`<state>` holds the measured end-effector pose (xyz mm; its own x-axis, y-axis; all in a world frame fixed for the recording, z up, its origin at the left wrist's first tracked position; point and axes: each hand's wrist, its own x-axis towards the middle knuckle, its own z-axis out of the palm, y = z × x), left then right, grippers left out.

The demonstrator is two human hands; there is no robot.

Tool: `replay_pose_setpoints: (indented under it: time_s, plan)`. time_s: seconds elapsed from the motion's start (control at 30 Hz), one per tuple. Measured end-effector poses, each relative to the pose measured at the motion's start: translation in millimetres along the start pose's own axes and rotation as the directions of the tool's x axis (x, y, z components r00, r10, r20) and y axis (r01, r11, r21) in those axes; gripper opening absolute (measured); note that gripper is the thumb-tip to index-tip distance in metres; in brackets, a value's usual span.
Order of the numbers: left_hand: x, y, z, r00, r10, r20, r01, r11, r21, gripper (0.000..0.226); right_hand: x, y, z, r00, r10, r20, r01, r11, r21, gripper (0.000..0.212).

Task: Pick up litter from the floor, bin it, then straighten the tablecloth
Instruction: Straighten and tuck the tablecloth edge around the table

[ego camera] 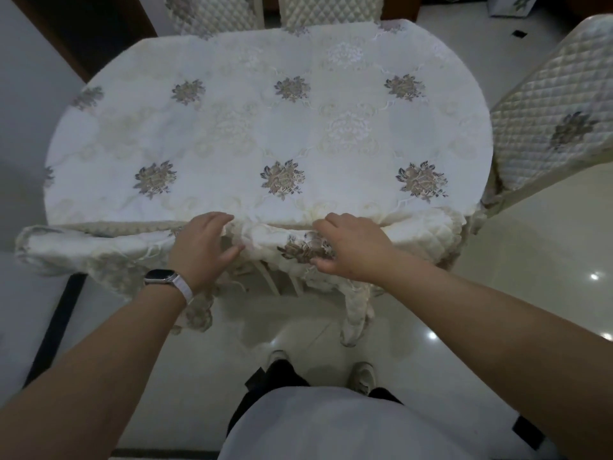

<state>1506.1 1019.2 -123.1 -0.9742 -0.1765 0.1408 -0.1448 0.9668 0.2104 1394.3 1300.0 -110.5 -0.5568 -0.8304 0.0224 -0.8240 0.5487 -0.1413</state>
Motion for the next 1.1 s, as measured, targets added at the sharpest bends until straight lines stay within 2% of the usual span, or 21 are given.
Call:
replay_pose_setpoints:
  time_s: [0.13, 0.2, 0.33, 0.5, 0.7, 0.87, 1.0, 1.1]
  plan:
    - [9.3, -30.9, -2.7, 0.995, -0.017, 0.094, 0.014, 0.999, 0.042, 0.060, 24.7, -29.2, 1.8, 0.998, 0.059, 0.010, -0.058, 0.998, -0.035, 0.049]
    - [13.8, -39.2, 0.3, 0.988, 0.019, 0.152, -0.027, 0.998, 0.055, 0.063, 34.8, -43.1, 5.7, 0.997, 0.077, 0.012, -0.077, 0.996, -0.050, 0.047]
    - [21.1, -51.7, 8.2, 0.977, 0.110, 0.184, -0.125, 0.989, 0.075, 0.053, 54.6, -65.7, 13.2, 0.991, 0.130, 0.029, -0.126, 0.987, -0.103, 0.045]
    - [24.3, -57.5, 12.6, 0.965, 0.174, 0.194, -0.205, 0.967, 0.152, 0.028, 72.7, -83.4, 23.0, 0.980, 0.189, 0.065, -0.175, 0.968, -0.181, 0.045]
    - [25.0, -71.2, 8.4, 0.945, 0.238, 0.225, -0.265, 0.959, 0.100, 0.034, 80.2, -89.5, 30.2, 0.970, 0.232, 0.074, -0.213, 0.956, -0.200, 0.043]
    - [20.5, -87.8, 4.0, 0.949, 0.199, 0.245, -0.243, 0.957, 0.161, 0.043, 81.8, -89.9, 34.2, 0.961, 0.257, 0.099, -0.223, 0.938, -0.266, 0.044]
    - [24.2, -86.9, 5.0, 0.952, 0.160, 0.260, -0.213, 0.959, 0.189, 0.023, 84.1, -88.3, 35.8, 0.954, 0.285, 0.096, -0.256, 0.936, -0.244, 0.039]
    - [27.0, -87.1, 5.5, 0.949, 0.158, 0.273, -0.215, 0.957, 0.194, 0.020, 84.9, -87.3, 36.0, 0.956, 0.277, 0.095, -0.249, 0.940, -0.234, 0.036]
